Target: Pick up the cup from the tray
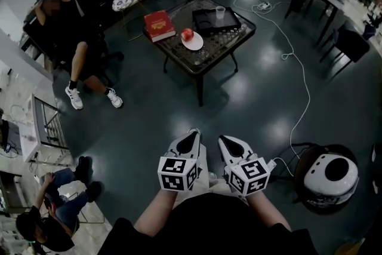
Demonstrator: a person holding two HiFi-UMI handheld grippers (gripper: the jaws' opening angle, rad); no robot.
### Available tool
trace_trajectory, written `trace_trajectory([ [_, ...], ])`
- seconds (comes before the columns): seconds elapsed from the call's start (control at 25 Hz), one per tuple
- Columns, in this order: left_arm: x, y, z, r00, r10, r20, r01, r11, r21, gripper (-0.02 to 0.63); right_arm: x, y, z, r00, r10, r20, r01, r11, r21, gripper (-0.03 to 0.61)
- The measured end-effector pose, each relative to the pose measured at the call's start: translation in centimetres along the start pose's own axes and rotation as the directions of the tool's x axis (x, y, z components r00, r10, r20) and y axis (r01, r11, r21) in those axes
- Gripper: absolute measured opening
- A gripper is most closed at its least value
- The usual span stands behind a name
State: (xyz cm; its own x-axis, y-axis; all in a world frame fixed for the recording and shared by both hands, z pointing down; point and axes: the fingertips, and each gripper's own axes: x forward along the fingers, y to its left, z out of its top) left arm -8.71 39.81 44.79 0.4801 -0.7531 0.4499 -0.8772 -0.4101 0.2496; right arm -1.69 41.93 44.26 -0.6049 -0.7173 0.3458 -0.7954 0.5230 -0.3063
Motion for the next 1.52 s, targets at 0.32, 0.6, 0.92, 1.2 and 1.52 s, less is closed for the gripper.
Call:
trace_trajectory([
  [0.32,4.2,2.8,2.6,1.000,0.001,0.005,-0.001,1.000,-0.001,0.009,4.4,-2.4,2.4,1.000,-0.001,-0.008,0.000,1.000,-0.022,0.011],
  [0.6,8.3,5.6,6.0,1.000,-0.016,0.009,0.016,1.000,0.003,0.009,9.1,-4.6,5.4,1.000,-0.005,-0.006,0.005,1.000,-0.031,0.011],
  [0.92,12.4,8.8,8.9,1.000,-0.016,-0.014,0.016,1.000,0.023,0.009,14.0,-6.8,8.2,1.000,-0.022,-0.020,0.021,1.000,-0.021,0.011],
  [1.2,15.8,11.2,11.9,0.999,-0.036,-0.031,0.037,0.999,0.026,0.009,17.7,-9.2,11.1,0.999,-0.052,-0.017,0.052,0.999,-0.008,0.011],
  [1.52,20.0,13.5,14.8,0.995,-0.075,-0.060,0.078,0.996,0.039,0.009,22.1,-12.2,13.6,0.995,-0.092,-0.025,0.093,0.996,0.006,0.011],
])
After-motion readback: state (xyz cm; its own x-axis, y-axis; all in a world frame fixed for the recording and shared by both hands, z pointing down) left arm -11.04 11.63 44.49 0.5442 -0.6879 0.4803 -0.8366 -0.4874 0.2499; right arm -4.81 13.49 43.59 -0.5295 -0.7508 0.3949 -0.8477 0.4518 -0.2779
